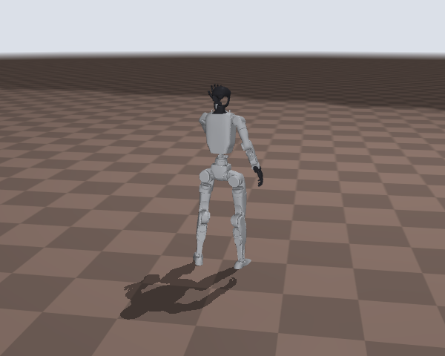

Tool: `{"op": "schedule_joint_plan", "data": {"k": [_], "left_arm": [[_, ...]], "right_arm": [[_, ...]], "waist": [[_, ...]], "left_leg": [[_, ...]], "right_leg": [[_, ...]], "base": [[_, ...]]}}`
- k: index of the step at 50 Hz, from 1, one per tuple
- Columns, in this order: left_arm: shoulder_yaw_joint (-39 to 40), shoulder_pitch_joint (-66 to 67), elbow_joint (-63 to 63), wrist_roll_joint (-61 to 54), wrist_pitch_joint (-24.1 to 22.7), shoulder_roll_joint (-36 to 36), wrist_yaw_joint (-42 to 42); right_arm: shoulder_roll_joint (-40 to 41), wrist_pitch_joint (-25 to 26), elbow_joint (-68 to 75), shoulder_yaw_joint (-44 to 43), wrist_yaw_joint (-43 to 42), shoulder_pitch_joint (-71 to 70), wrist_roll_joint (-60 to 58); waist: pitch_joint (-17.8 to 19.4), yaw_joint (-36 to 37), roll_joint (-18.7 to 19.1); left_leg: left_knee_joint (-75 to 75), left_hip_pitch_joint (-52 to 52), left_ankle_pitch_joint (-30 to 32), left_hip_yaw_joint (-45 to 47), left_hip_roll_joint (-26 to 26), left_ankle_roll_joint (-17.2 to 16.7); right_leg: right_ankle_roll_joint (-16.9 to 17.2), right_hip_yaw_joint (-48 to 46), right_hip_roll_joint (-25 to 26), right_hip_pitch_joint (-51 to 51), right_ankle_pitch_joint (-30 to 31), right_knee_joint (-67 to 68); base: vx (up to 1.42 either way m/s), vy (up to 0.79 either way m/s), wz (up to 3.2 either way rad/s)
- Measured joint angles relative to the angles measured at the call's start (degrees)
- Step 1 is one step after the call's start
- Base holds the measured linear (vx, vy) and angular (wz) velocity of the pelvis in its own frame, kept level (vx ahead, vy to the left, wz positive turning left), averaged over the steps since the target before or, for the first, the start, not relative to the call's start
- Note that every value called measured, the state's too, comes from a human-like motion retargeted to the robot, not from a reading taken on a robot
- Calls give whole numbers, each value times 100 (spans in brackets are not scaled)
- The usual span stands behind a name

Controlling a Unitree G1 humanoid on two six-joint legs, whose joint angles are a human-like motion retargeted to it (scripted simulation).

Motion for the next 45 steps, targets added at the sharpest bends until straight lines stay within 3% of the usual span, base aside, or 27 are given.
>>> {"op": "schedule_joint_plan", "data": {"k": [5, 7, 13, 18, 22, 25, 29, 35, 40, 45], "left_arm": [[-361, 183, 1777, -1643, 109, -71, 768], [-534, 131, 1803, -1805, 91, -71, 871], [-810, -485, -112, -903, -119, -100, 14], [-1173, -1160, -1905, -314, 92, -165, -920], [-1007, -1003, -2128, -35, 136, -68, -1021], [-520, -481, -1427, 150, 40, 36, -370], [-16, 126, 478, -56, 67, 140, 463], [-44, 131, 3202, -1941, 263, 135, 800], [-416, -54, 1976, -2039, 28, 132, -63], [-732, -1009, -145, -965, -11, 183, -648]], "right_arm": [[29, 155, 82, 120, -390, 47, 249], [0, 209, 70, 175, -337, 66, 161], [-51, 139, 89, 131, -47, 114, -17], [3, 107, 168, 100, 206, 107, -146], [3, 87, 120, 63, 373, 47, -337], [5, 83, 48, -17, 236, 43, -341], [32, 54, 30, -39, -92, 102, -55], [73, 158, 202, 209, -391, 23, 128], [28, 166, 130, 297, -105, 17, -62], [30, 89, 110, 273, 144, 68, 22]], "waist": [[-18, 35, 37], [-44, 11, 40], [-89, -51, 16], [-111, 12, 0], [-86, 44, 4], [-48, 35, 33], [-51, 37, 71], [-51, 40, 103], [-24, 36, 67], [-37, 85, 12]], "left_leg": [[-4, 13, -10, -94, -56, 43], [-6, 6, -12, -115, -67, 39], [-19, -17, -6, -105, -49, 9], [-23, -4, -7, 7, -2, -2], [-17, 34, -21, 65, 8, -3], [-11, 76, -35, 54, -9, 11], [2, 101, -52, -20, -48, 40], [3, 92, -53, -140, -101, 62], [-9, 58, -35, -147, -87, 26], [-21, 28, -21, -85, -44, 22]], "right_leg": [[0, -94, -80, 57, -54, 25], [0, -117, -97, 63, -62, 28], [0, -107, -69, 34, -42, 16], [0, -4, 8, -14, -4, -7], [0, 52, 28, -12, -3, 0], [0, 44, 2, 31, -27, 18], [0, -19, -61, 98, -69, 37], [0, -138, -144, 155, -121, 57], [0, -150, -126, 130, -94, 42], [0, -87, -58, 64, -44, 17]], "base": [[0, 1, 4], [0, 0, 0], [0, 0, 0], [1, -2, -17], [0, 0, -5], [0, 0, 0], [0, 1, 5], [0, 2, 13], [0, 0, 0], [0, 0, 0]]}}
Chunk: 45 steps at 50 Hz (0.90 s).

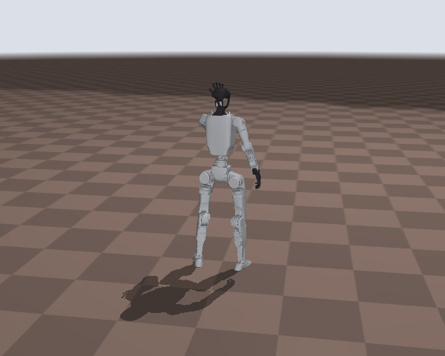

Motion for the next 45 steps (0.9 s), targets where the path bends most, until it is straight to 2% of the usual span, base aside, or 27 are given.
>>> {"op": "schedule_joint_plan", "data": {"k": [5, 8, 13, 18, 21, 23, 27, 33, 36, 40, 45], "left_arm": [[-341, -605, -1448, 886, 62, -44, -416], [-104, -312, -1312, 1080, 61, -86, -157], [522, 768, 458, 876, 153, -106, 771], [534, 1177, 3176, -570, 495, -80, 1154], [435, 1099, 3914, -1234, 551, -106, 1388], [333, 1065, 3652, -1323, 419, -106, 1328], [96, 776, 2007, -1013, 160, -69, 524], [-159, -317, -563, 339, 86, -125, -289], [-147, -536, -1219, 892, 202, -156, -592], [231, -129, -828, 1175, 206, -190, -111], [580, 639, 1457, 573, 182, -184, 853]], "right_arm": [[9, -15, -12, -10, 360, -44, -352], [57, -20, -19, -85, 298, -67, -373], [85, -14, -8, -152, -55, -61, -146], [113, 46, 132, -15, -461, -98, 79], [119, 113, 161, 39, -547, -140, 131], [110, 125, 123, 37, -520, -133, 89], [88, 77, 63, -1, -335, -90, 73], [60, 39, 88, 50, 246, -66, -232], [70, 20, 88, 27, 506, -39, -434], [103, 1, 98, -99, 350, -42, -346], [118, -21, 171, -63, -109, -37, -40]], "waist": [[-21, 7, -18], [-6, 12, -22], [-8, 6, 36], [-60, 14, 101], [-62, -8, 119], [-54, -19, 115], [4, 8, 63], [22, 18, -24], [9, 13, -55], [60, 18, -45], [68, 35, 13]], "left_leg": [[-2, 6, 4, 80, 46, -27], [5, 31, -8, 89, 38, -15], [16, 95, -34, 37, -19, 29], [22, 137, -46, -25, -76, 61], [24, 146, -45, -44, -93, 62], [26, 143, -40, -41, -87, 45], [20, 127, -19, -19, -54, 19], [18, 61, 5, 36, 0, 0], [26, 38, 9, 58, 12, -7], [36, 30, 8, 34, -4, 8], [44, 36, 8, -52, -48, 37]], "right_leg": [[0, 71, 67, -38, 35, -13], [0, 84, 57, -20, 26, -3], [0, 51, -20, 65, -30, 25], [0, -2, -99, 138, -90, 50], [0, -17, -122, 153, -108, 65], [0, -16, -116, 148, -103, 68], [0, 4, -73, 115, -73, 69], [0, 62, 4, 18, -9, 54], [0, 87, 21, -12, 14, 43], [0, 77, -3, -10, 5, 58], [0, 10, -70, 39, -36, 81]], "base": [[0, 0, 0], [0, 0, 0], [0, 0, 0], [0, 0, 0], [0, 0, 0], [0, 0, 0], [0, 0, 0], [0, 0, 0], [0, 0, 0], [0, 0, 0], [0, 0, 0]]}}
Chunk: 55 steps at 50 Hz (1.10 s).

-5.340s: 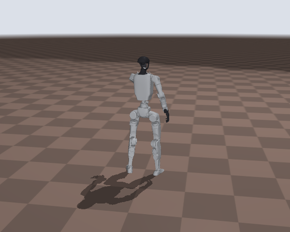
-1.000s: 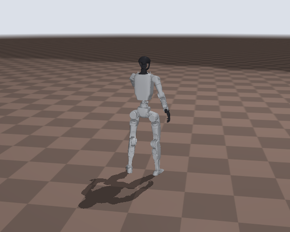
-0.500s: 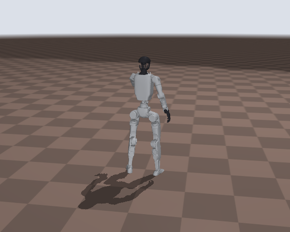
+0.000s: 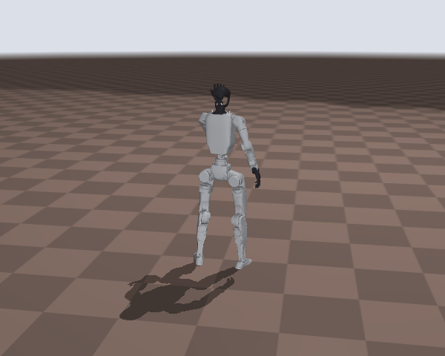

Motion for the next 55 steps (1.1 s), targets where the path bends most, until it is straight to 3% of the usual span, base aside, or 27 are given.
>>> {"op": "schedule_joint_plan", "data": {"k": [5, 8, 12, 20, 24, 30, 35, 38, 40, 45, 50, 55], "left_arm": [[-139, 9, 2466, -1631, 346, 109, 361], [-269, 10, 2602, -1701, 292, 159, 506], [-342, -40, 1147, -1286, -14, 75, 38], [-806, -553, -2375, -172, -13, -62, -1221], [-742, -407, -2713, 88, 75, 30, -1376], [-29, 141, -569, 31, 108, 159, -461], [241, 289, 2049, -1488, 185, 152, -100], [231, 311, 2626, -2112, 143, 118, 1], [144, 337, 2352, -2192, 70, 91, -174], [-150, 92, 447, -1605, 260, 19, -1323], [-445, -407, -1476, -802, 411, -165, -1923], [-412, -212, -1993, -583, 519, -292, -2024]], "right_arm": [[-5, 84, 74, 151, -341, -94, 214], [-8, 87, -14, 146, -401, -90, 173], [6, 39, -141, 62, -296, -66, 146], [-37, 34, -228, 188, 410, -31, -337], [-13, 38, -217, 113, 481, -5, -448], [-22, 26, -118, 72, 200, 27, -105], [-43, 43, 10, 148, -106, -42, 97], [-31, 50, 19, 135, -297, -67, 147], [-19, 38, -9, 109, -328, -54, 151], [-9, 32, -64, 138, 68, 15, 62], [-48, 59, -136, 200, 615, 14, -371], [20, 70, -111, 61, 630, 35, -358]], "waist": [[-14, -60, 50], [-26, -109, 40], [10, -105, -18], [-31, -27, -102], [-41, 3, -118], [-53, 14, -85], [-76, -15, -30], [-74, -47, -19], [-67, -57, -30], [-66, -12, -115], [-86, -1, -177], [-68, 23, -193]], "left_leg": [[-5, -9, 12, -99, -42, 23], [-4, -26, 18, -117, -36, 10], [-13, -45, 35, -94, -6, -6], [-27, -69, 53, 75, 80, -50], [-21, -64, 51, 107, 91, -60], [0, -36, 37, 27, 43, -17], [4, -17, 34, -53, -1, 8], [5, -16, 35, -73, -11, 8], [5, -21, 38, -77, -8, 2], [3, -49, 46, -71, -1, 14], [0, -91, 53, -51, 11, 15], [8, -93, 46, -67, 6, 9]], "right_leg": [[0, -92, -67, 29, -50, 46], [0, -111, -65, 21, -48, 54], [0, -92, -24, -13, -14, 47], [0, 51, 110, -108, 90, -36], [0, 78, 125, -113, 101, -48], [0, 21, 51, -47, 48, -10], [0, -46, -17, -4, -13, 45], [0, -64, -33, -2, -30, 70], [0, -67, -32, -9, -29, 79], [0, -52, -17, -40, -7, 72], [0, -29, 6, -79, 21, 35], [0, -43, -4, -57, 19, 16]], "base": [[-1, 1, 11], [0, 0, 0], [0, 0, 0], [0, -2, -12], [0, 0, 0], [0, 0, 0], [0, 0, 0], [0, 0, 0], [0, 0, 0], [0, 0, 0], [0, 0, 0], [0, 0, 0]]}}
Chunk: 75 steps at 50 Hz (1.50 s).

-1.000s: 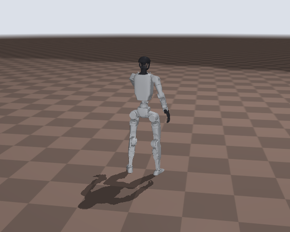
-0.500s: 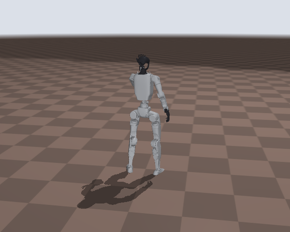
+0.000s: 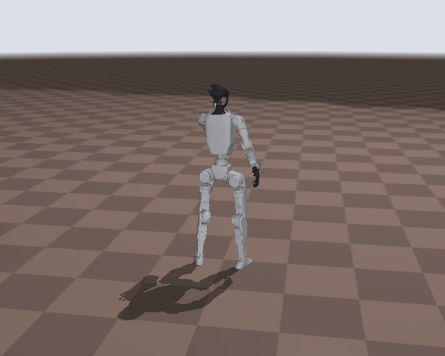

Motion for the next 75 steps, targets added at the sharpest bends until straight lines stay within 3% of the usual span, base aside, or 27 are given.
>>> {"op": "schedule_joint_plan", "data": {"k": [5, 9, 12, 15, 18, 25, 30, 35, 40, 43, 49, 55, 59, 63, 68, 71, 75], "left_arm": [[439, 450, 1847, -57, -184, 144, 910], [538, 573, 3683, -815, -248, 224, 1611], [562, 682, 4216, -1333, -349, 150, 2022], [540, 748, 3731, -1425, -514, 39, 2051], [358, 648, 2513, -1225, -524, -49, 1572], [-448, -287, -473, 105, -403, -64, 706], [-441, -23, -1024, 702, -288, -50, 630], [243, 869, 784, 1022, -333, 26, 1859], [277, 911, 3548, -326, -143, 127, 2679], [256, 803, 4151, -972, -152, 139, 2736], [125, 499, 2165, -636, -487, 124, 1806], [-260, -348, -386, 535, -380, 128, 786], [-188, -367, -829, 807, -234, 87, 495], [268, 135, 252, 835, -318, 41, 1242], [471, 526, 3058, 812, -195, 91, 2453], [408, 460, 4632, 113, 1, -26, 3058], [317, 458, 5088, -495, -8, -222, 3330]], "right_arm": [[-36, -54, 53, 11, -326, -29, 307], [-63, -44, 89, 78, -671, -97, 412], [-32, -13, 89, 50, -898, -123, 459], [19, -1, 55, -31, -1004, -120, 490], [44, -10, 0, -25, -898, -68, 490], [-97, -22, -281, 83, -176, 89, -111], [-64, -24, -265, -121, -104, 178, -132], [-48, -3, -61, -202, -508, 208, 149], [-120, 54, 19, -13, -826, 192, 445], [-151, 76, -28, 17, -845, 177, 463], [-89, 10, -85, -154, -779, 255, 514], [-72, 11, -66, -83, -169, 218, 129], [-51, 3, -52, -74, 79, 149, -109], [-30, -11, -68, -119, -208, 131, 55], [-42, -56, -54, -39, -633, 156, 373], [-65, -23, -43, 132, -898, 118, 494], [-117, -12, -215, 281, -994, 143, 470]], "waist": [[12, -4, 63], [5, -45, 133], [-4, -82, 155], [12, -95, 146], [18, -61, 107], [-18, -21, 66], [-18, -40, 67], [-21, -67, 107], [-50, -74, 148], [-61, -115, 156], [-73, -117, 112], [-118, -91, 90], [-126, -99, 83], [-111, -116, 115], [-146, -93, 167], [-150, -86, 183], [-126, -81, 167]], "left_leg": [[14, 26, -12, -81, -24, 11], [20, 50, -20, -135, -42, 15], [23, 63, -28, -149, -52, 19], [22, 71, -32, -141, -50, 21], [17, 72, -34, -112, -34, 26], [-7, 39, -26, -8, 46, 1], [-4, 44, -39, 19, 59, -16], [12, 97, -69, -34, 12, 14], [12, 142, -81, -98, -31, 54], [10, 157, -84, -105, -34, 53], [-5, 155, -78, -30, 17, 34], [-25, 132, -70, 98, 83, 2], [-20, 129, -76, 113, 80, 2], [-5, 149, -92, 47, 39, 28], [20, 155, -105, -80, -15, 57], [24, 152, -105, -145, -55, 80], [22, 126, -96, -176, -82, 82]], "right_leg": [[0, -75, -46, 72, -47, 25], [0, -133, -80, 124, -89, 47], [0, -148, -97, 145, -105, 52], [0, -139, -93, 148, -103, 50], [0, -110, -67, 134, -85, 36], [0, -30, 49, 47, -25, -10], [0, -13, 66, 45, -23, -21], [0, -59, -3, 130, -75, -3], [0, -129, -66, 204, -132, 25], [0, -143, -73, 218, -142, 35], [0, -81, 1, 173, -91, 10], [0, 27, 105, 87, -26, -40], [0, 46, 103, 79, -24, -43], [0, -4, 41, 130, -63, -14], [0, -111, -46, 205, -121, 24], [0, -168, -103, 232, -154, 46], [-1, -195, -137, 225, -158, 48]], "base": [[0, 0, 0], [0, 0, 0], [0, 0, 0], [0, 0, 0], [0, 0, 0], [0, 0, 0], [0, 0, 0], [0, 0, 0], [0, 0, 0], [0, 0, 0], [0, 0, 0], [1, -2, -13], [0, 0, 0], [0, 1, 4], [0, 3, 21], [0, 2, 13], [0, 0, 0]]}}
